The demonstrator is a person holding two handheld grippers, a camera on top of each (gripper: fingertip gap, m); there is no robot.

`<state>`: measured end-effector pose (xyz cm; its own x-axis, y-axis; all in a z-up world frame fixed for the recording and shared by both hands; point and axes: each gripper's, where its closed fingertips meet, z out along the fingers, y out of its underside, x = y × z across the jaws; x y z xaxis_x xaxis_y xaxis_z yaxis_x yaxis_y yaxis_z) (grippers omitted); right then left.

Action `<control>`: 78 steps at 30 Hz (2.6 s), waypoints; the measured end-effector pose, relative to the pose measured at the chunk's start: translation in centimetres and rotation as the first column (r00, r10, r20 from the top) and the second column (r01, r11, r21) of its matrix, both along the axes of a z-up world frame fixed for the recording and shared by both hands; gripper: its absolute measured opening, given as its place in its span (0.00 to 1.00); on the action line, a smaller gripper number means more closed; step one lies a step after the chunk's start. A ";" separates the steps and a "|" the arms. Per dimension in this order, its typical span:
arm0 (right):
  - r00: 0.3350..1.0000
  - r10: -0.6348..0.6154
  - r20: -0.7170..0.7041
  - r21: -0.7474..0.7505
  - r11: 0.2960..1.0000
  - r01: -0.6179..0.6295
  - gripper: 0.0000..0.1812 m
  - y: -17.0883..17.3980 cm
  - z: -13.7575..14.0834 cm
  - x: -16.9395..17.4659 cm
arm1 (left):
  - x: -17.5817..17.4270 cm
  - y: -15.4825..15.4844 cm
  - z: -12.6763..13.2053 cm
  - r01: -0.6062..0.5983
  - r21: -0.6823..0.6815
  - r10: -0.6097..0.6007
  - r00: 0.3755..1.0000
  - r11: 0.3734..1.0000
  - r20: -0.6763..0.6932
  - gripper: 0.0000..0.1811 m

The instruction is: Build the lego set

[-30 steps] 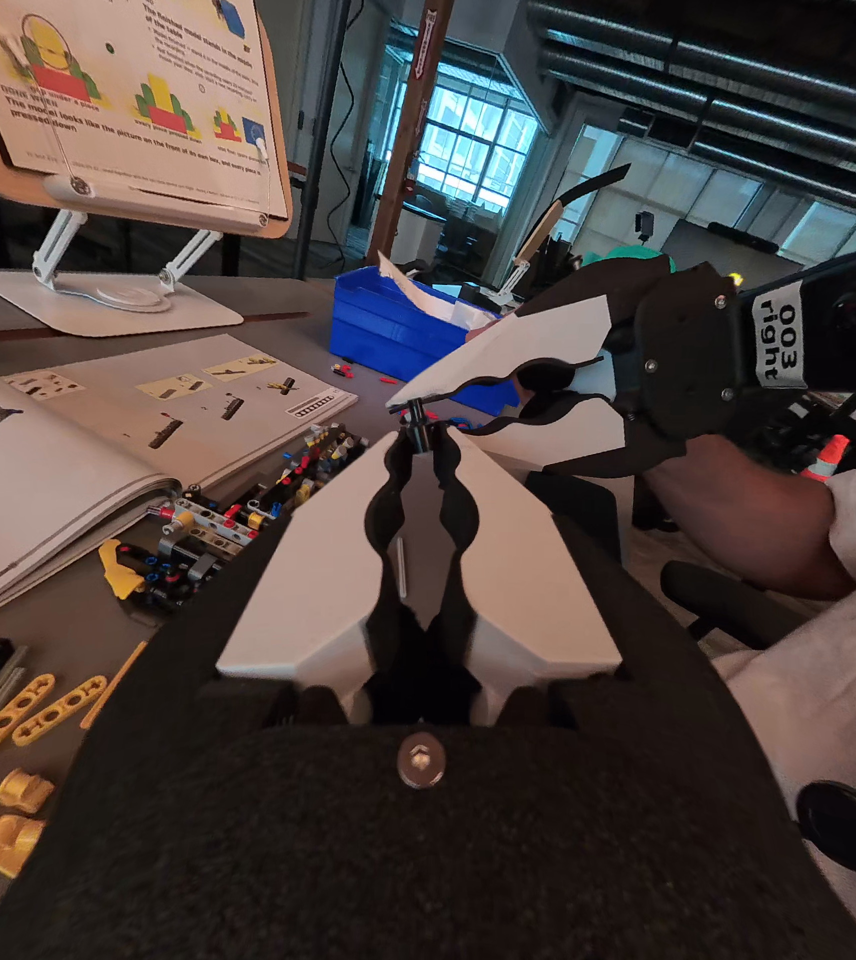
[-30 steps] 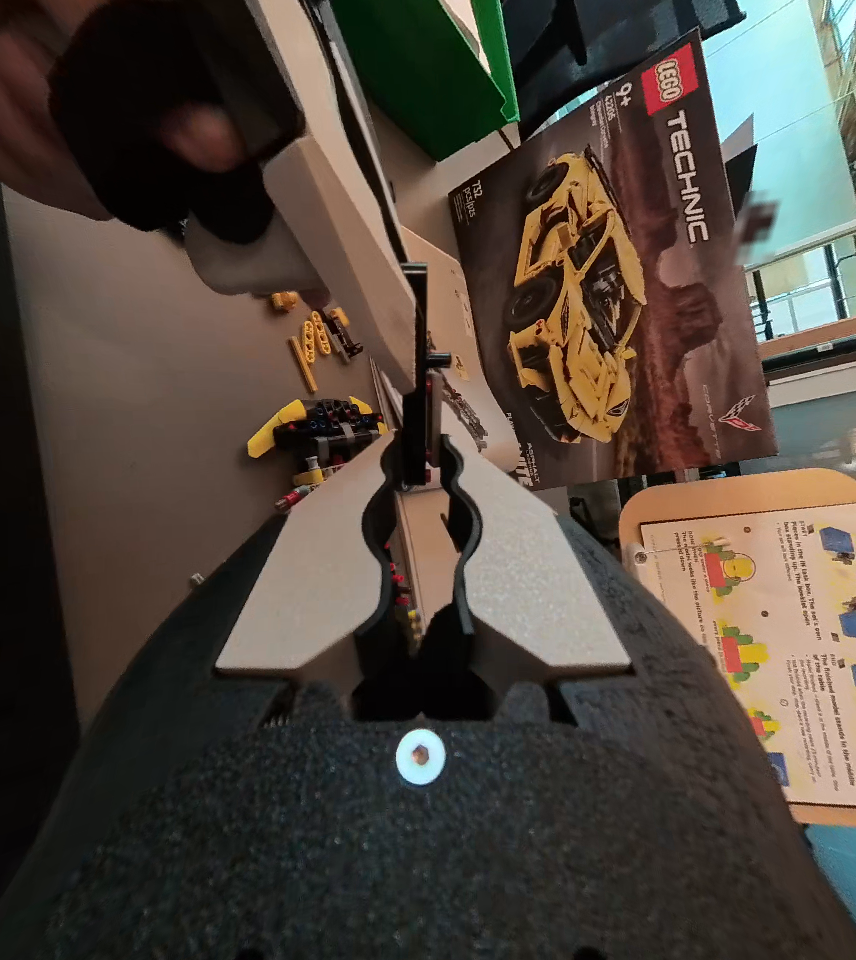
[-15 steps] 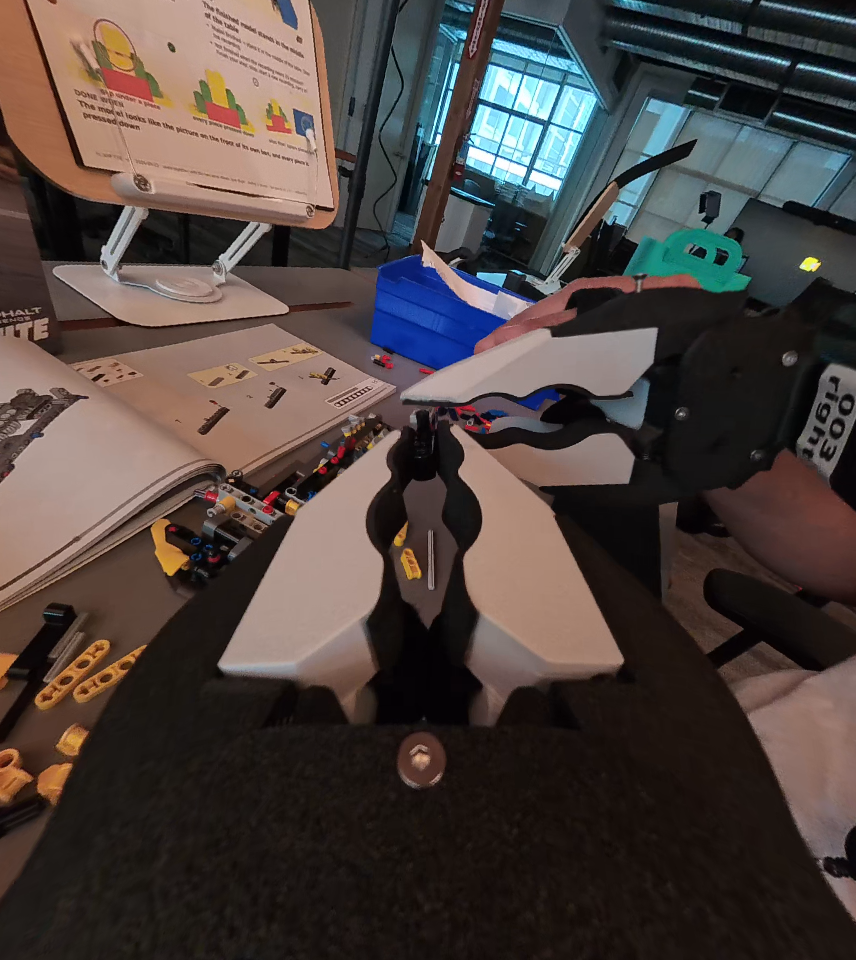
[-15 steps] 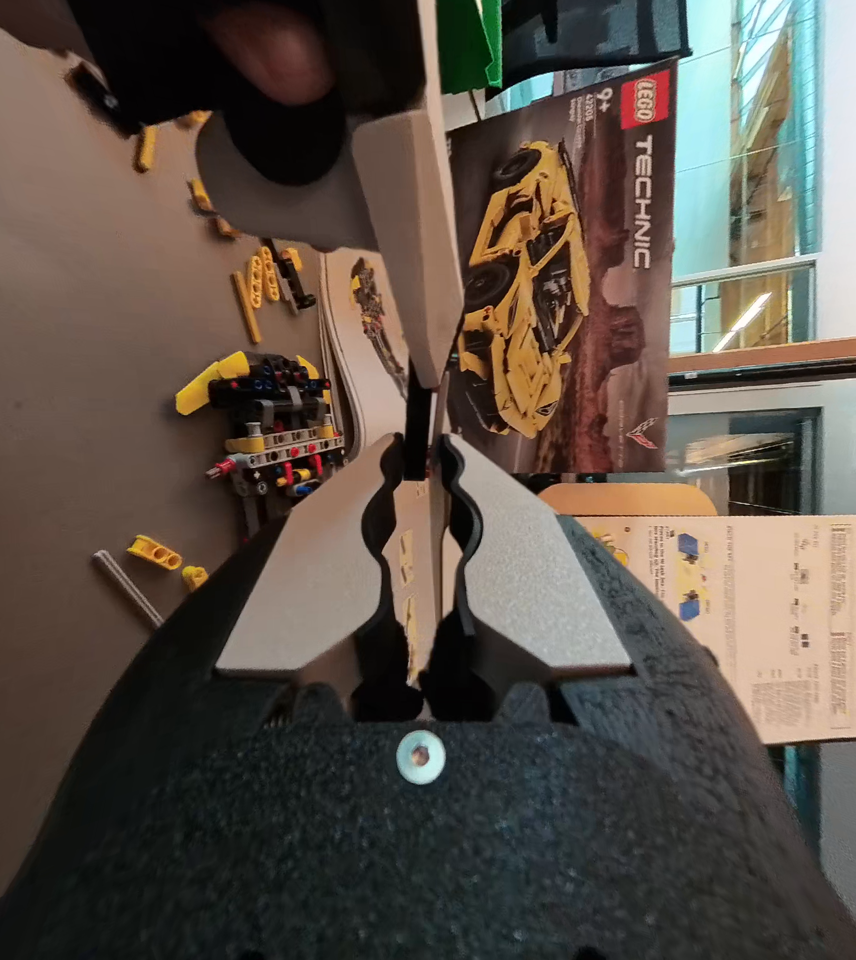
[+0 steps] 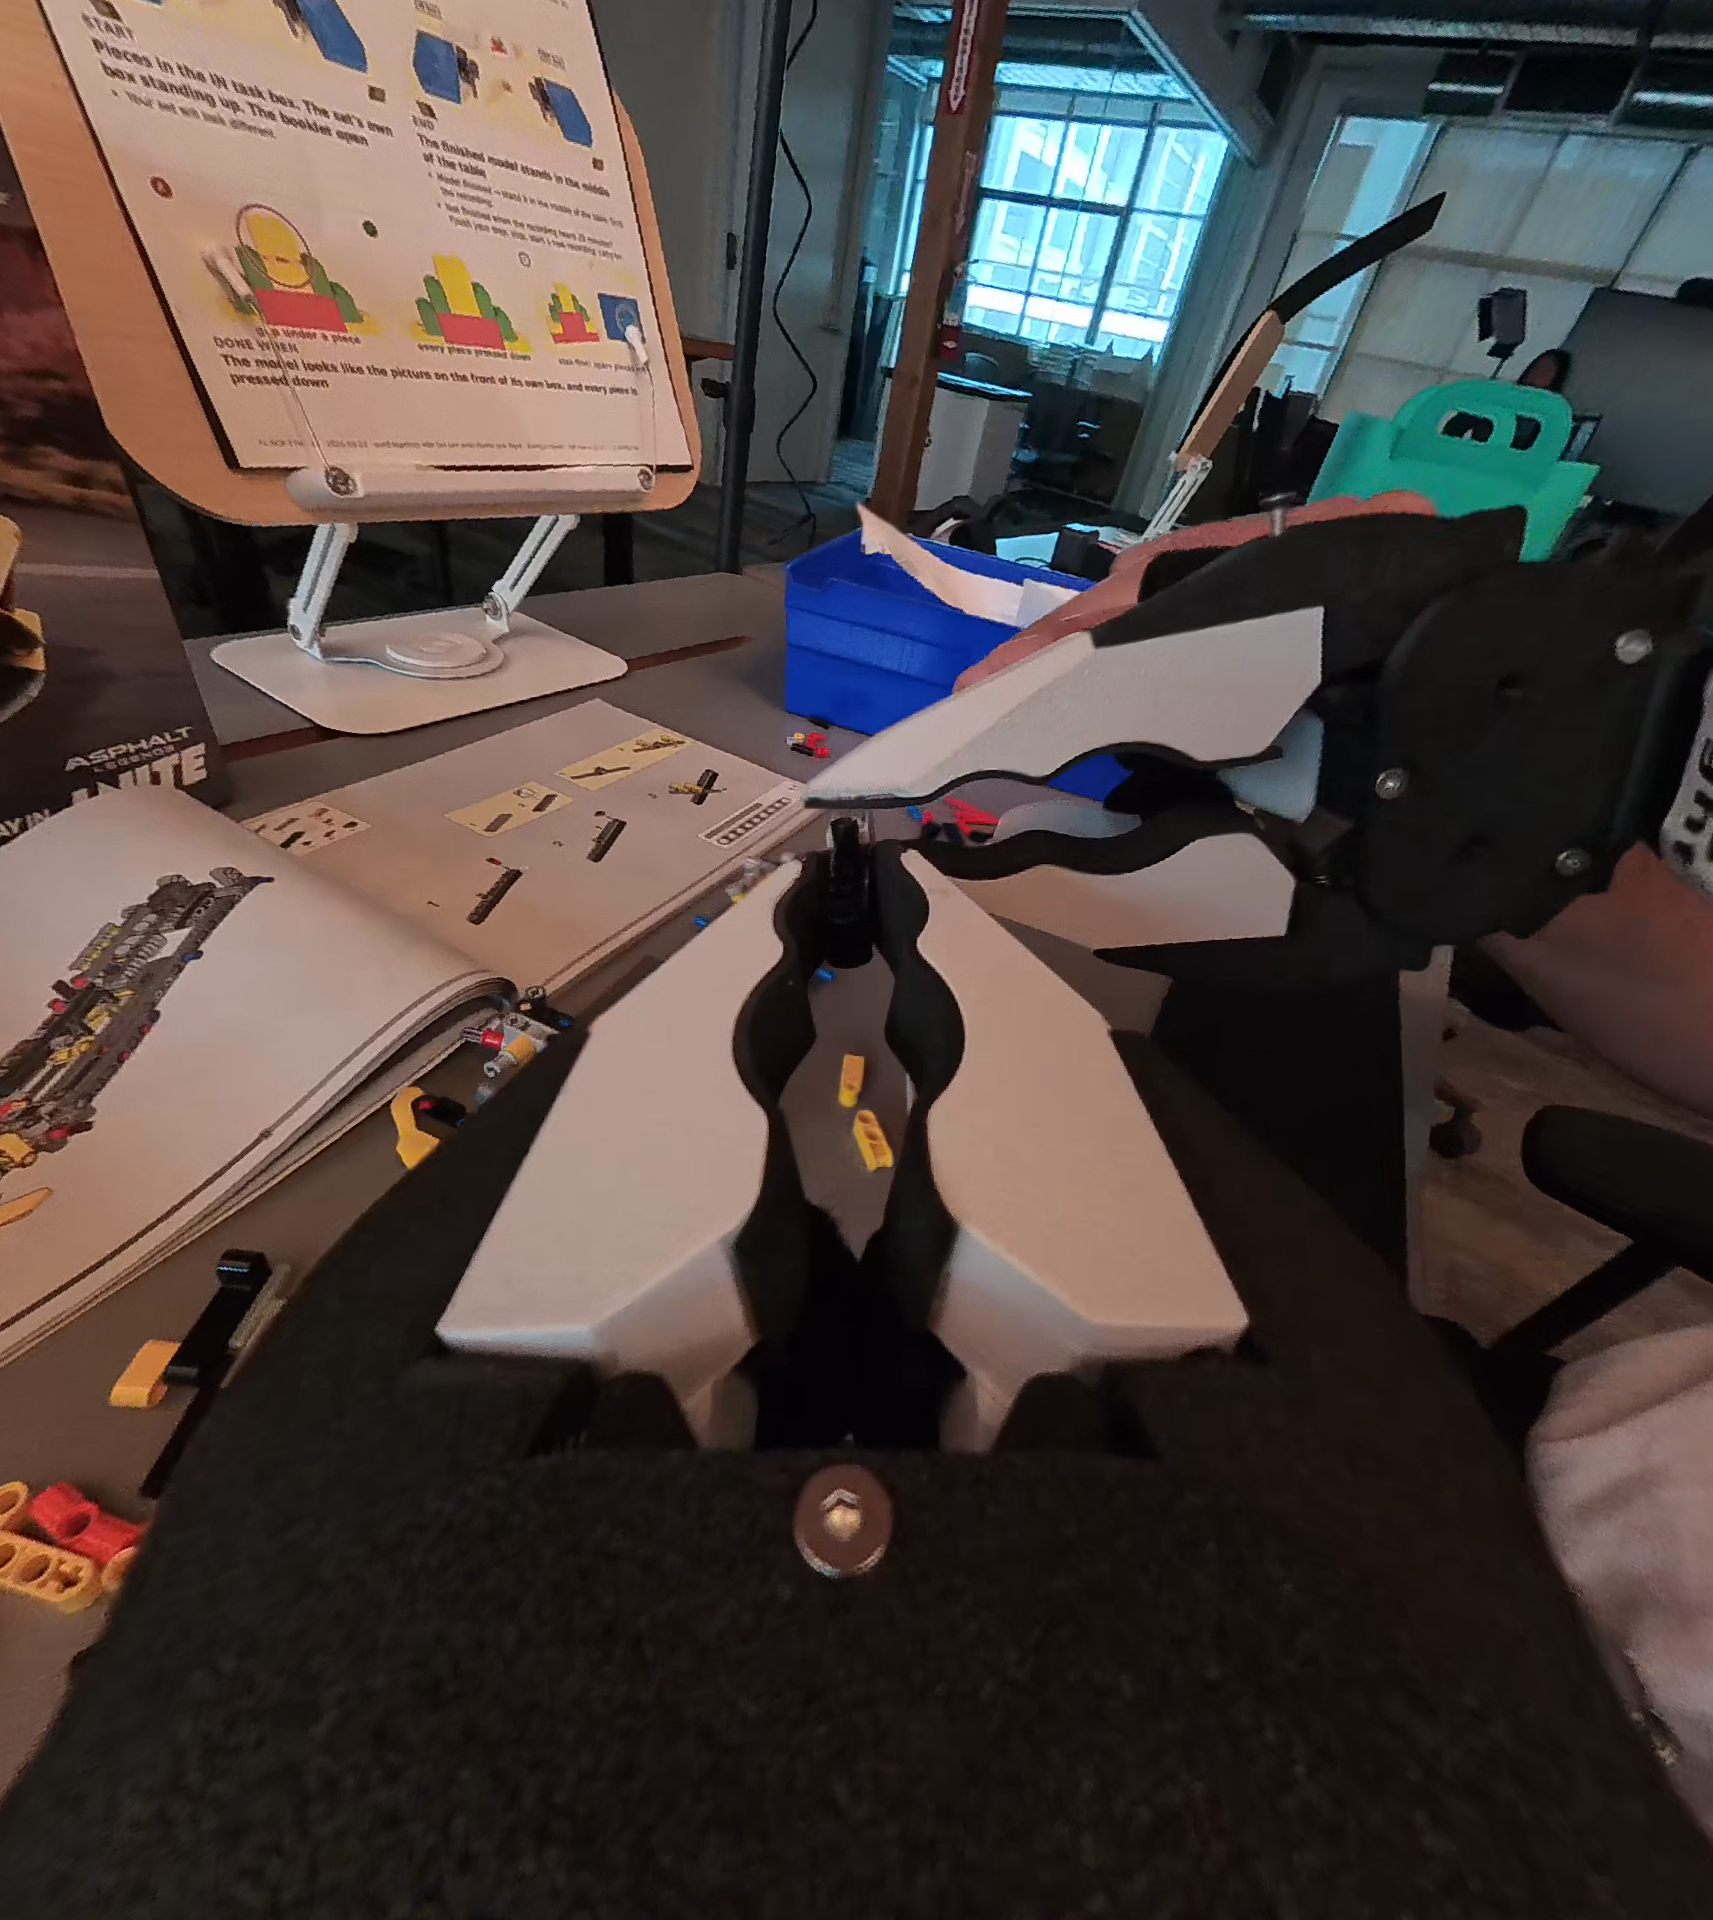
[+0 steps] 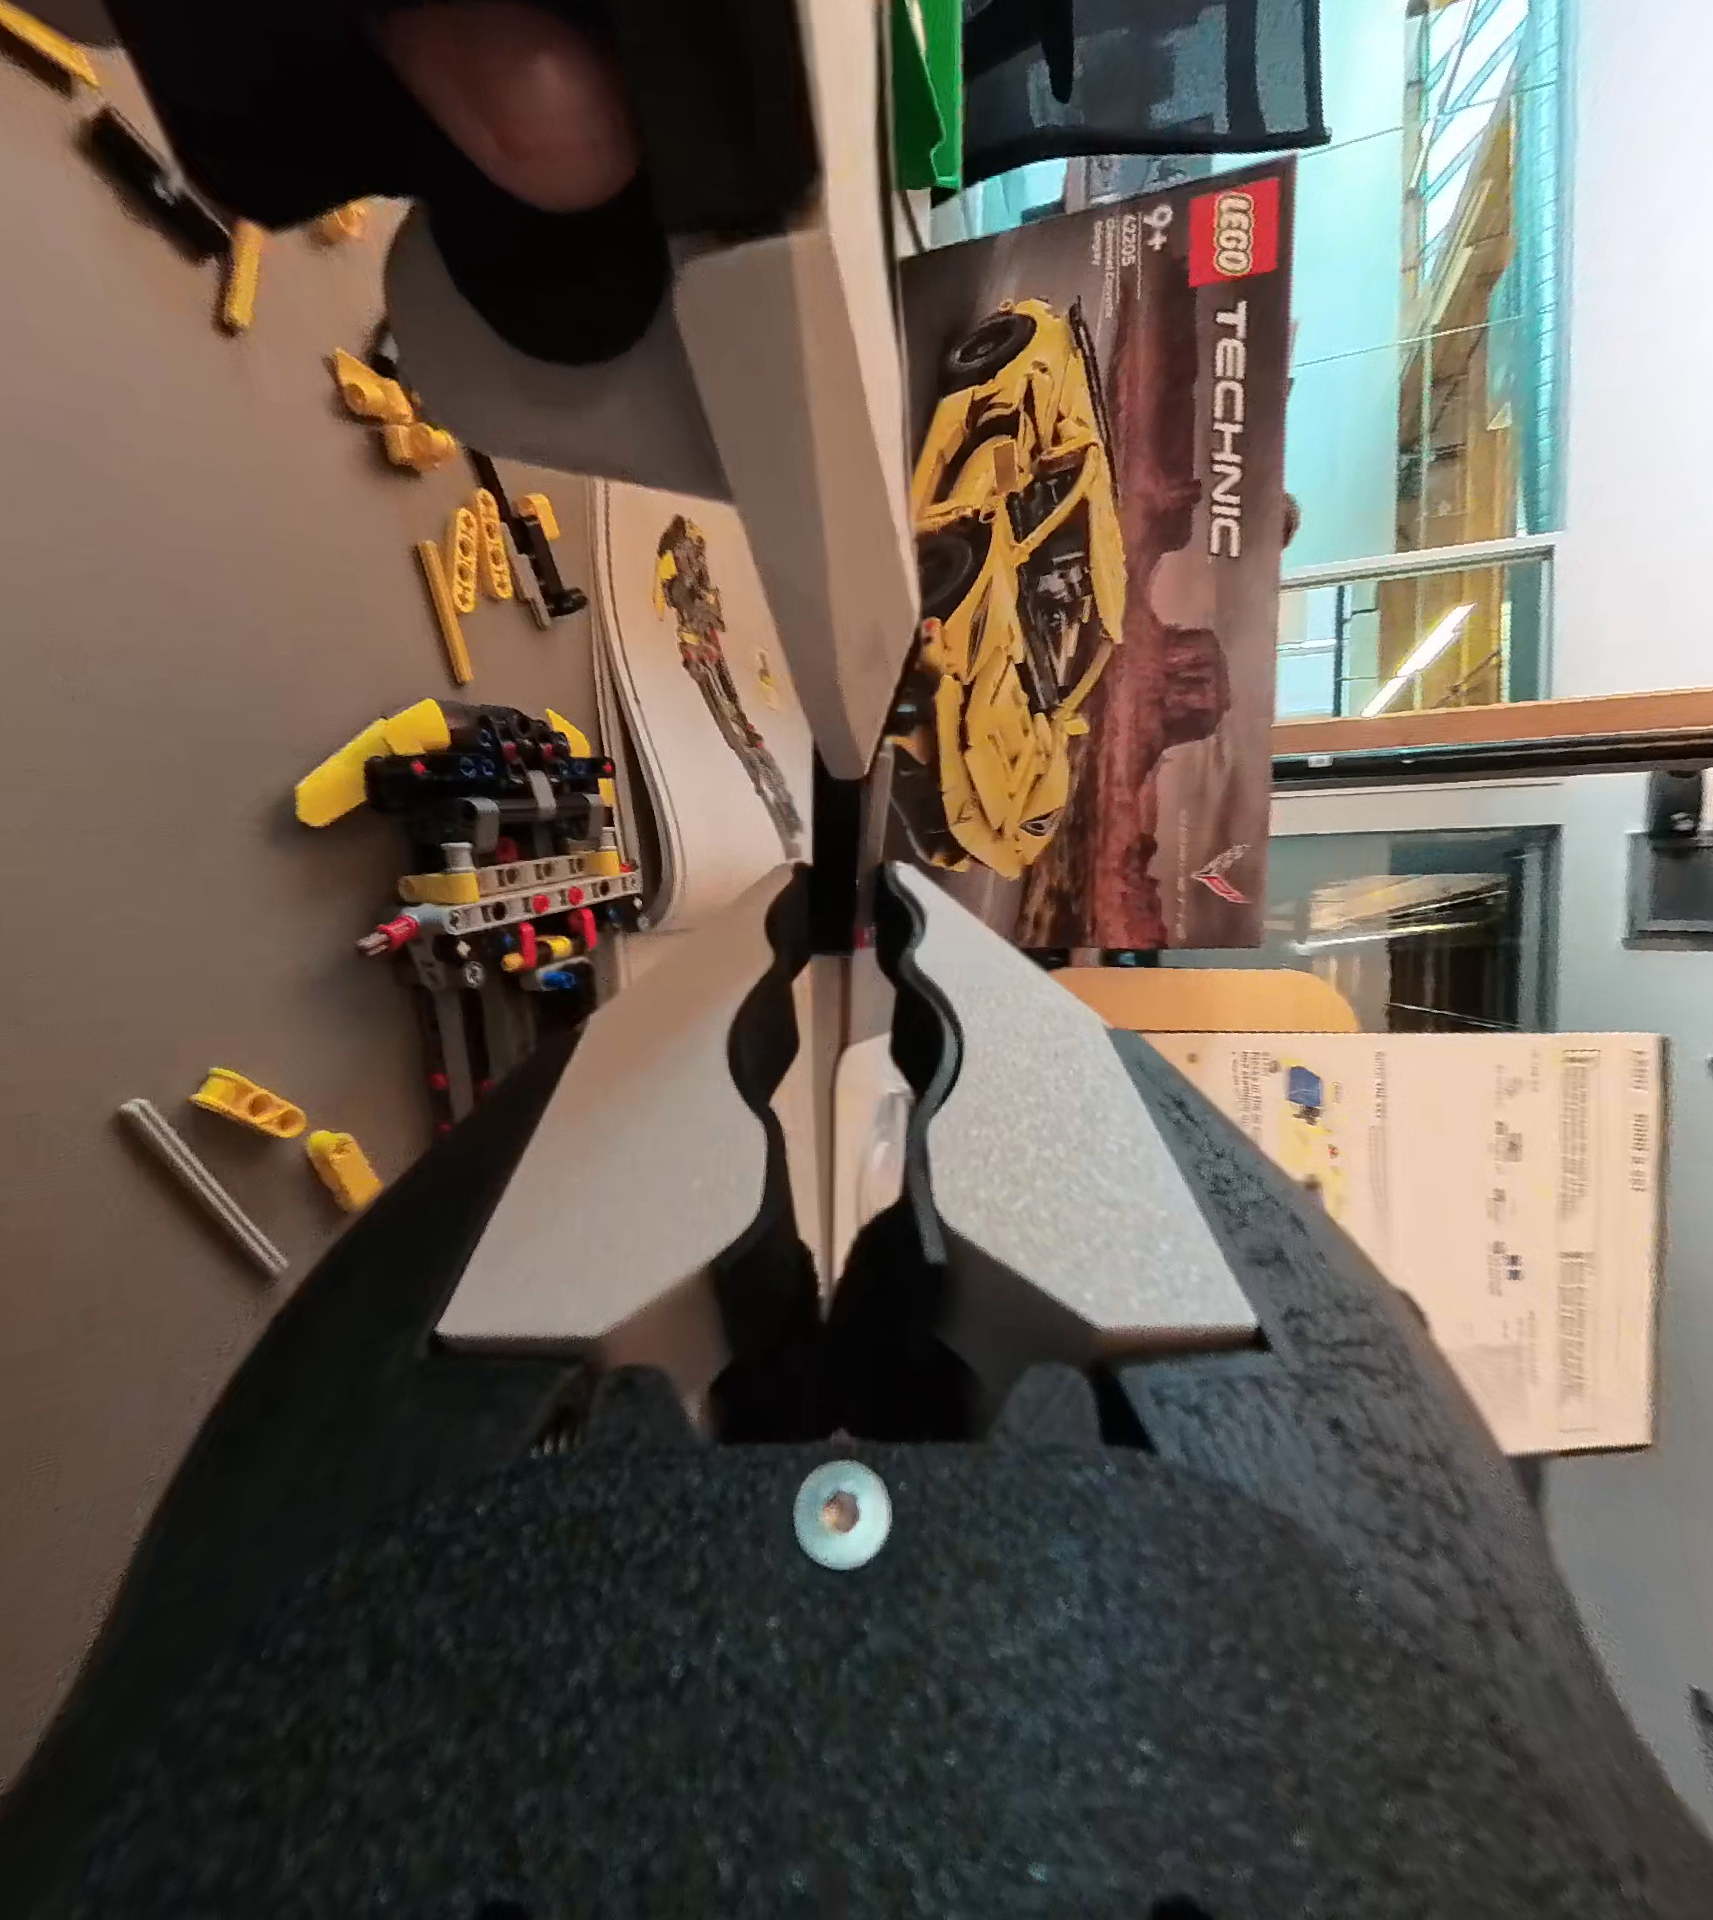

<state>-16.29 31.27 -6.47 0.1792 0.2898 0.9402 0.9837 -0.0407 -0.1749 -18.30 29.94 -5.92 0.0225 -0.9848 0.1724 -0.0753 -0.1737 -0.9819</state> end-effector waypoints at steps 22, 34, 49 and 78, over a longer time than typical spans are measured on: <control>0.972 -0.021 -0.234 -0.090 0.996 0.000 0.06 0.3 -1.9 0.4 | 0.5 0.3 -1.4 0.013 0.023 -0.011 0.995 1.000 -0.095 0.04; 0.974 0.024 -0.226 -0.053 0.998 -0.037 0.12 0.0 -1.5 -0.4 | 0.5 0.4 -1.9 0.024 -0.012 -0.025 0.994 1.000 -0.107 0.04; 0.982 0.080 -0.169 -0.059 0.994 -0.091 0.06 -0.2 -1.6 -1.7 | 0.4 -0.4 -2.0 0.113 -0.136 -0.124 0.989 0.984 -0.076 0.04; 0.967 0.019 -0.252 -0.282 0.955 -0.093 0.06 -0.9 -2.7 -0.3 | -0.1 -1.3 -1.5 0.279 -0.460 -0.287 0.956 0.843 0.055 0.03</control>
